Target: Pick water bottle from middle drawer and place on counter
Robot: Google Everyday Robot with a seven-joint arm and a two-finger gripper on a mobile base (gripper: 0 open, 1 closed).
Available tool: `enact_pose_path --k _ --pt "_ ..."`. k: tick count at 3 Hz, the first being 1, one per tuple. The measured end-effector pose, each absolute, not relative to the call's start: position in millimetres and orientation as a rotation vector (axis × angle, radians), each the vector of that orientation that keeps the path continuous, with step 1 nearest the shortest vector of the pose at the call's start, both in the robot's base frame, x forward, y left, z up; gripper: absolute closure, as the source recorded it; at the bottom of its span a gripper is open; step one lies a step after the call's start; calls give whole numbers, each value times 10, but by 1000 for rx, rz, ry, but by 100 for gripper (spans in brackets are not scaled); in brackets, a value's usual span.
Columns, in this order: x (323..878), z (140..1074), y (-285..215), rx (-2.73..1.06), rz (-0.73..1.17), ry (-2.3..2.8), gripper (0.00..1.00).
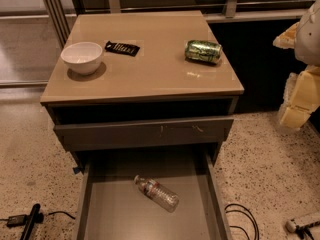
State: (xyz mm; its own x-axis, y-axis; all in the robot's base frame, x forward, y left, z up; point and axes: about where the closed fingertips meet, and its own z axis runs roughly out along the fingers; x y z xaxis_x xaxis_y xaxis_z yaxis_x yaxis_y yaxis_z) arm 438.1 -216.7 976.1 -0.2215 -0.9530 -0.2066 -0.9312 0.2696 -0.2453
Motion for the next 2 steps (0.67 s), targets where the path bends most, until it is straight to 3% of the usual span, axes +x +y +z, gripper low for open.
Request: enact_pose_path --k 2 --pt "4349 9714 -2086 -1761 -75 2192 0"
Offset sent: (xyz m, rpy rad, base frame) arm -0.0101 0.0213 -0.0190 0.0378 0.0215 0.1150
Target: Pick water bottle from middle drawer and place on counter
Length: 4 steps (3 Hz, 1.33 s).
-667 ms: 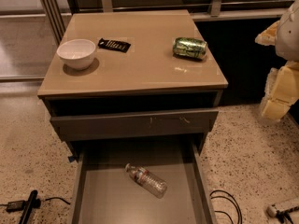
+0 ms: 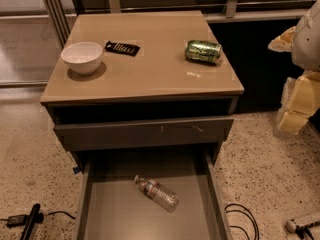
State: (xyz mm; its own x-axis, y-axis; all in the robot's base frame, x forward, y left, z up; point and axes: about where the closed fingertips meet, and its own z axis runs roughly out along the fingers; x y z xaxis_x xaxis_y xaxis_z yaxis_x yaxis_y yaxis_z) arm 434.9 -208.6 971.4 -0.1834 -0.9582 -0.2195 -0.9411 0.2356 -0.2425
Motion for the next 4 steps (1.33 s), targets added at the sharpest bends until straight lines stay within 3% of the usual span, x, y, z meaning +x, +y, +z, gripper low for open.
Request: enact_pose_path --k 2,4 --pt "4285 9089 -1819 -1810 89 2140 0" --pt "4375 8229 -1728 -1510 239 2192 0"
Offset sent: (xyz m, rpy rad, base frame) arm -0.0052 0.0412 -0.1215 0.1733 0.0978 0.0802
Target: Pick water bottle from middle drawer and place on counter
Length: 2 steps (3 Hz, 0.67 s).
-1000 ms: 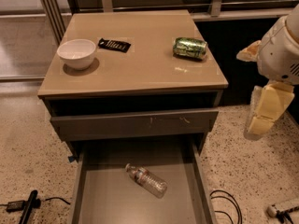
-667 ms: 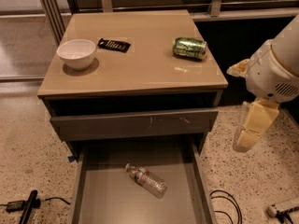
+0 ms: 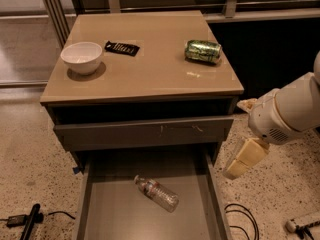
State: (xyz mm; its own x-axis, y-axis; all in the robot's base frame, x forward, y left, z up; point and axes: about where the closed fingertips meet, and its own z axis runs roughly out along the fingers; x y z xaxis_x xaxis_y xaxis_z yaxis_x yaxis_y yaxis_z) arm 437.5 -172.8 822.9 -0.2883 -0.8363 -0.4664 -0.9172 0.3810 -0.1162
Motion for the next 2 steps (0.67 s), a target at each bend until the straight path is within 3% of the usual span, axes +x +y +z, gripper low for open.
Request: enact_pose_path --k 2 --pt "4452 8190 -1690 -1457 229 2172 0"
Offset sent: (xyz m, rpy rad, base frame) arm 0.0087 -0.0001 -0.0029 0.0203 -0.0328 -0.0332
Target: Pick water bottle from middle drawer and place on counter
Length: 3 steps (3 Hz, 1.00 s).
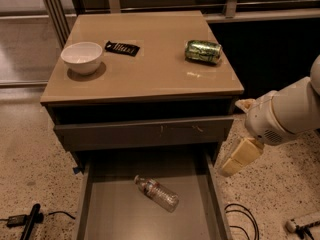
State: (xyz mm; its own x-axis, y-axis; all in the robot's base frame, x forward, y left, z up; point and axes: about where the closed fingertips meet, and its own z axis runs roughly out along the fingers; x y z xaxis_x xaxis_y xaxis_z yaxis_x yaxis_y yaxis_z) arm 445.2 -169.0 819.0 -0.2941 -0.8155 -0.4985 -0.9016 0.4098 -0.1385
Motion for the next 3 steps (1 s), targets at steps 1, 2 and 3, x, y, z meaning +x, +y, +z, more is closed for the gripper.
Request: enact_pose_path --k 1,2,3 --pt "4483 7712 -1452 -1464 315 2200 0" --pt "4518 7225 -1254 -1454 396 2243 0" --pt "4534 6804 -1101 -1423 433 2277 0"
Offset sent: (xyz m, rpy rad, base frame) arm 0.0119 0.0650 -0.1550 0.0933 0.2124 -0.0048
